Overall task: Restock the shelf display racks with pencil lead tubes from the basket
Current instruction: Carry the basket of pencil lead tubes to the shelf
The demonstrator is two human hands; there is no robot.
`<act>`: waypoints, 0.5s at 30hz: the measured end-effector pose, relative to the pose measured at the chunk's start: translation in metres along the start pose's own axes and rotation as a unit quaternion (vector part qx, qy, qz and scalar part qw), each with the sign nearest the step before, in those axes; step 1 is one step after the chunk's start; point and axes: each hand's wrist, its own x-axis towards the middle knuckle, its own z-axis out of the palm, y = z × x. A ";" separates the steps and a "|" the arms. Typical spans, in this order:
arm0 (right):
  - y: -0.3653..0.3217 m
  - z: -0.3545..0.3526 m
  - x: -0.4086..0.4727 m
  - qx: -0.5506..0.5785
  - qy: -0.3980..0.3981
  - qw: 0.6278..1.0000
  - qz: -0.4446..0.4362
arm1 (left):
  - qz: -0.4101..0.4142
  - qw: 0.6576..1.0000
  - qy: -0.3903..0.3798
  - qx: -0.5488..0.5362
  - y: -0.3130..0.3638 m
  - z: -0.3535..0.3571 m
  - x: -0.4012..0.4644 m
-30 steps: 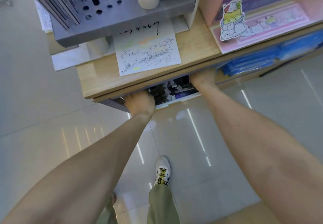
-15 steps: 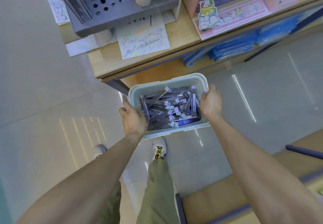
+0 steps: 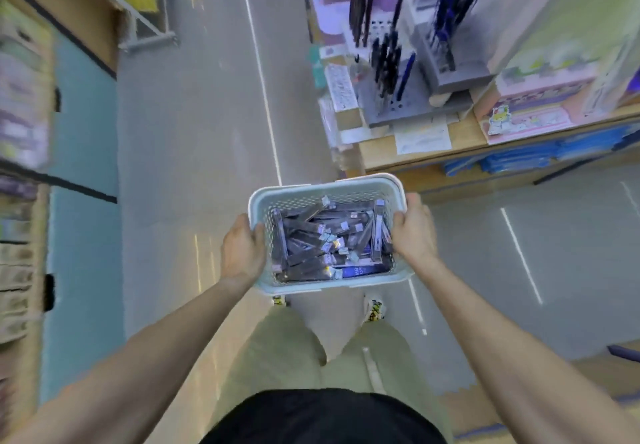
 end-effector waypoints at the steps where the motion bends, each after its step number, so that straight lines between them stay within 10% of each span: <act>1: -0.027 0.005 -0.003 -0.009 -0.003 1.000 -0.021 | 0.004 1.000 0.012 -0.005 -0.013 -0.025 0.007; 15: -0.345 0.061 0.011 0.015 0.040 0.987 -0.152 | 0.029 0.991 0.113 -0.068 -0.108 -0.285 0.161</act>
